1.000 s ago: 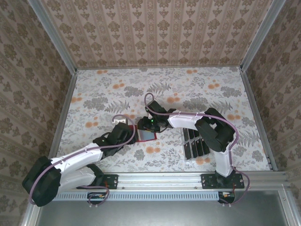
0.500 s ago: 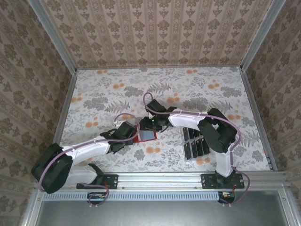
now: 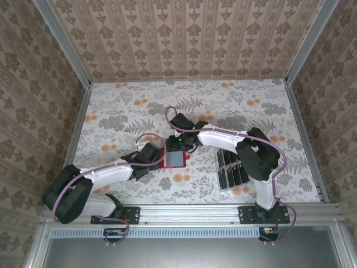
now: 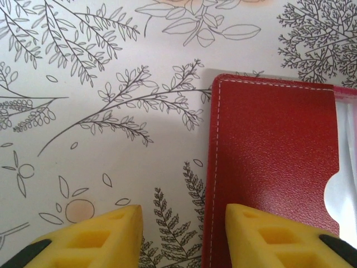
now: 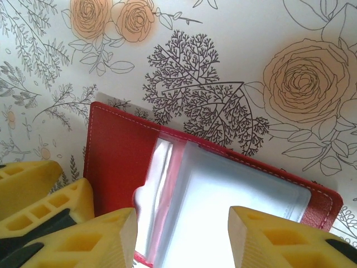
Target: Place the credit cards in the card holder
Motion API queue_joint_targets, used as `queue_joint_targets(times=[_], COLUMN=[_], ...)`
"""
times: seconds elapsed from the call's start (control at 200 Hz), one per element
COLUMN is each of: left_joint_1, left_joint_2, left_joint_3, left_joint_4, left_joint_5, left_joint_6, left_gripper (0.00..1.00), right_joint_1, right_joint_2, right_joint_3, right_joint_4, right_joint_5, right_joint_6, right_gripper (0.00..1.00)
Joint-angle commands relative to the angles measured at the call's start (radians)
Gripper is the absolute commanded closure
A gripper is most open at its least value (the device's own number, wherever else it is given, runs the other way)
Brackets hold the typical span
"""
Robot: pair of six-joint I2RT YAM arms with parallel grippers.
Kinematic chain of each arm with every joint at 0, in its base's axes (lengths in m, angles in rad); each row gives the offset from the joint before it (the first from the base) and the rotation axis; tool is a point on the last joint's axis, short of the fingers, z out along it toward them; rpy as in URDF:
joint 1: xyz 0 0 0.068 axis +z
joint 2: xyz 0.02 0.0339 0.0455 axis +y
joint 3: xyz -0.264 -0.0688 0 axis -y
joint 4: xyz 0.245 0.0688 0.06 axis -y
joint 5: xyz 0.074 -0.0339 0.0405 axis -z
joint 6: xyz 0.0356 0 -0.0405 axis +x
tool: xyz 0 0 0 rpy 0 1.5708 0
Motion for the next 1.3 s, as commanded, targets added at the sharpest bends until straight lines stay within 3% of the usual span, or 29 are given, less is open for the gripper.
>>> queue_joint_targets(times=[0.0,0.56,1.02,1.294], left_joint_1=[0.011,0.022,0.026,0.025], left_joint_2=[0.002,-0.003,-0.02,-0.145], left_joint_3=[-0.006,-0.011,-0.036,-0.116], left_joint_4=[0.011,0.031,0.088,0.171], left_joint_5=[-0.003,0.016,0.045,0.069], left_joint_6=[0.027,0.043,0.062,0.084], left_gripper=[0.55,0.55,0.55,0.45], right_joint_1=[0.005,0.007,0.013,0.013], right_joint_2=[0.022,0.034,0.089,0.096], right_joint_3=[0.016,-0.038,-0.073,-0.097], right_joint_4=[-0.047,-0.026,0.138,0.171], right_joint_5=[0.029,0.033,-0.144,-0.147], right_joint_6=[-0.022,0.009,0.162,0.203], right_gripper=[0.52,0.51,0.52,0.52])
